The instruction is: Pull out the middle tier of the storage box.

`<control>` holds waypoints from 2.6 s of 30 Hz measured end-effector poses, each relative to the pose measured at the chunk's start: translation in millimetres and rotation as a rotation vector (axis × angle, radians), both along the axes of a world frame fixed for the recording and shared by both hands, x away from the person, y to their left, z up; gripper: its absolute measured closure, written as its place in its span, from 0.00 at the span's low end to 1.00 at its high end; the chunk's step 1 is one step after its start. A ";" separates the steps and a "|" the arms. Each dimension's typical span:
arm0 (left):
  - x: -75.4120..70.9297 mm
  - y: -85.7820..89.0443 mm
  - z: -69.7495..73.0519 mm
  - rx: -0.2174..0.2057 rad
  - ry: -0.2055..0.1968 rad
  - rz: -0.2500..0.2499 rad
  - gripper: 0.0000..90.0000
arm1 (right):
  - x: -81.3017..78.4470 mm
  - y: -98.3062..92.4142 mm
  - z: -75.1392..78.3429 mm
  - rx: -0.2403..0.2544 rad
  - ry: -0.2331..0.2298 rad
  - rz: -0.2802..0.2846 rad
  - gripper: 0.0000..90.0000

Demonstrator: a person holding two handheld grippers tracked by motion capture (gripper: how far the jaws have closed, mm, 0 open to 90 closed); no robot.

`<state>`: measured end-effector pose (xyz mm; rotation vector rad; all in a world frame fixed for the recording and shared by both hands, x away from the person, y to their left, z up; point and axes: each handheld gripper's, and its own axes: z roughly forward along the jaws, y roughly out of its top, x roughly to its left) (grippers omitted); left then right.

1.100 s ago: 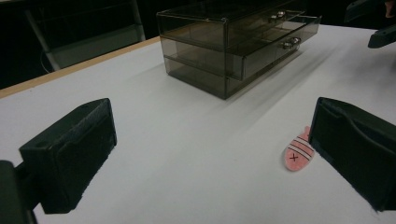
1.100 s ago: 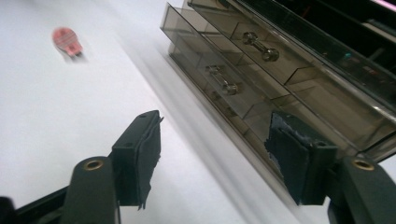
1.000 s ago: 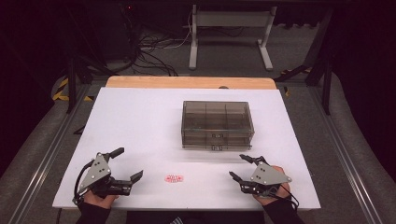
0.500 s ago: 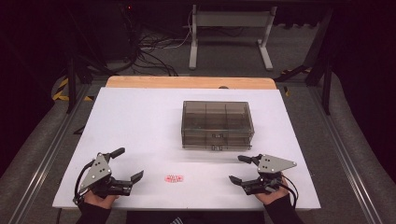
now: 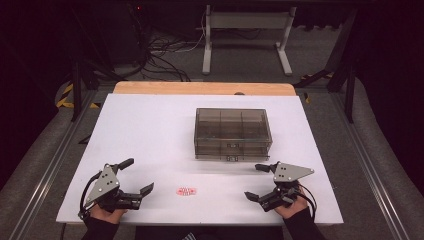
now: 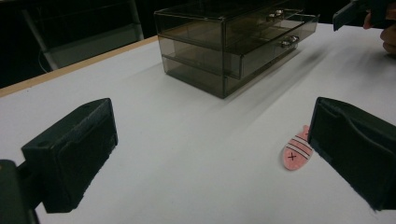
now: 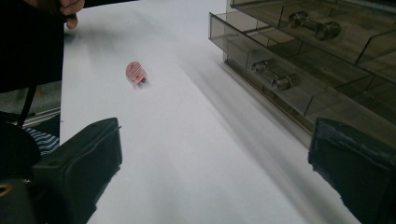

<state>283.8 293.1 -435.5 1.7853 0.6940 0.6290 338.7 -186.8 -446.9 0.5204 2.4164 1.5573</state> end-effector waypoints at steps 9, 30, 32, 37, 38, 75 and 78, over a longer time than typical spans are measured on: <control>0.2 0.5 0.2 -0.001 -0.002 0.004 0.03 | 6.7 -1.5 -3.4 0.029 0.050 0.044 0.01; -0.6 -0.1 0.7 0.003 -0.003 0.012 0.03 | 15.3 0.8 41.7 -0.223 0.028 0.151 0.42; -0.6 -0.2 0.7 0.003 -0.002 0.012 0.03 | 15.9 1.7 43.6 -0.229 0.026 0.150 0.43; -0.9 -0.1 0.8 0.002 -0.003 0.011 0.03 | 21.8 8.2 51.0 -0.289 -0.002 0.149 0.44; -0.8 -0.1 0.9 0.003 -0.003 0.012 0.03 | 21.8 8.2 51.0 -0.289 -0.002 0.149 0.44; 0.4 0.2 0.0 0.005 0.003 0.012 0.03 | 53.9 51.4 67.4 -0.476 -0.082 0.173 0.45; 0.3 0.0 0.0 0.004 0.004 0.012 0.03 | 56.2 55.7 66.0 -0.500 -0.091 0.167 0.46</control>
